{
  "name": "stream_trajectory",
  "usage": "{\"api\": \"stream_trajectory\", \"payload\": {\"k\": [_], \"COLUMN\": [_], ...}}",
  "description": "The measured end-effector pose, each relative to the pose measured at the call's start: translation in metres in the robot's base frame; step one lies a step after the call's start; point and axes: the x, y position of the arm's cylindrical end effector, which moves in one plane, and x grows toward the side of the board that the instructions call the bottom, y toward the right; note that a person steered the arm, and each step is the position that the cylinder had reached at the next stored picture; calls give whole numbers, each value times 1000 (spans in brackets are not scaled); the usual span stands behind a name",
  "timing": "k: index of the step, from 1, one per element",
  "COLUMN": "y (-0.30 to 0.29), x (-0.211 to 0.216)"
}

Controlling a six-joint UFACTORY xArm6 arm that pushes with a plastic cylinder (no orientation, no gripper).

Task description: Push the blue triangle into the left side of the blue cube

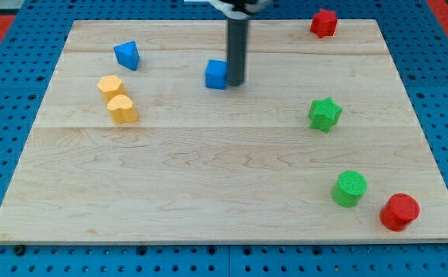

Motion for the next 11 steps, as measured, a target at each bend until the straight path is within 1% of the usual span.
{"api": "stream_trajectory", "payload": {"k": [1,2,3,4,5,6,7,8,9,10,11], "y": [-75,-95,-97,-99,-147,-184,-196,-154,-204,-222,-189], "x": [-5,-29,-26,-13,-13,-29,-55,-57,-57,-26,-26]}}
